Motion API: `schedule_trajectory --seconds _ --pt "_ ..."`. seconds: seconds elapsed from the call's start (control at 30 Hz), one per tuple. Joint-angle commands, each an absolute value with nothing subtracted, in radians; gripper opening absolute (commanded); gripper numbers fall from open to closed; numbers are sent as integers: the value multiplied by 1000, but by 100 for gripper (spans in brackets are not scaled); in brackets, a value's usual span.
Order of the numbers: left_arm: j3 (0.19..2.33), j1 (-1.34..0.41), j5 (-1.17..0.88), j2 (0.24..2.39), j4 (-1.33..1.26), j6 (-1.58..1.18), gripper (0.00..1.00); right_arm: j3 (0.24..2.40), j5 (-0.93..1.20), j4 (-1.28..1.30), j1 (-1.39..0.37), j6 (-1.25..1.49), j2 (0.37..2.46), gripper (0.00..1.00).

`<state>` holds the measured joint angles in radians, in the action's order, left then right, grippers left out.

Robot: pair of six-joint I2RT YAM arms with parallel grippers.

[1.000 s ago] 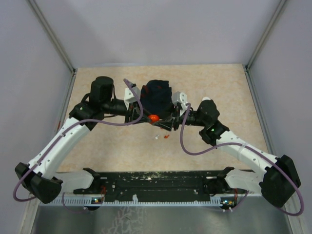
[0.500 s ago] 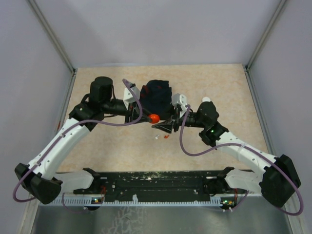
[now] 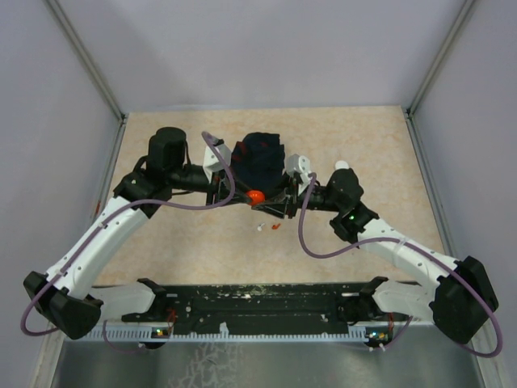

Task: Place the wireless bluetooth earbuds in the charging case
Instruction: Open the charging case.

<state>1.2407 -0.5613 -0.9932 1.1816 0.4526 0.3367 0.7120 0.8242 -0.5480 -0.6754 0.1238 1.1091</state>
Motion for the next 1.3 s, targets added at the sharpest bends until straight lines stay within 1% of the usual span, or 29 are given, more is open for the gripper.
schedule_trajectory --seconds 0.0,0.07,0.17,0.27,0.33,0.4,0.7,1.03,1.17,1.27 --pt "1236 -565 -996 1169 445 345 4 706 838 -634 -673 134 1085 16" --pt "1236 -565 -992 1167 444 339 8 701 838 -644 -673 130 1082 12" --pt "1234 -565 -987 1164 427 313 24 690 839 -646 -673 99 1073 6" --pt "1228 -564 -983 1156 399 277 37 676 846 -647 -674 67 1059 5" --pt "1222 -564 -975 1151 378 252 42 661 857 -668 -674 52 1055 2" --pt "1220 -565 -954 1147 357 230 46 657 862 -671 -674 45 1052 1" --pt "1217 -563 -905 1151 319 176 52 648 892 -688 -674 38 1046 0" --pt "1209 -563 -821 1184 308 144 52 617 917 -742 -674 22 1033 0" --pt "1208 -563 -791 1181 300 129 54 601 889 -746 -674 10 1030 0" --pt "1202 -564 -723 1165 290 113 57 580 827 -726 -673 -7 1020 0"
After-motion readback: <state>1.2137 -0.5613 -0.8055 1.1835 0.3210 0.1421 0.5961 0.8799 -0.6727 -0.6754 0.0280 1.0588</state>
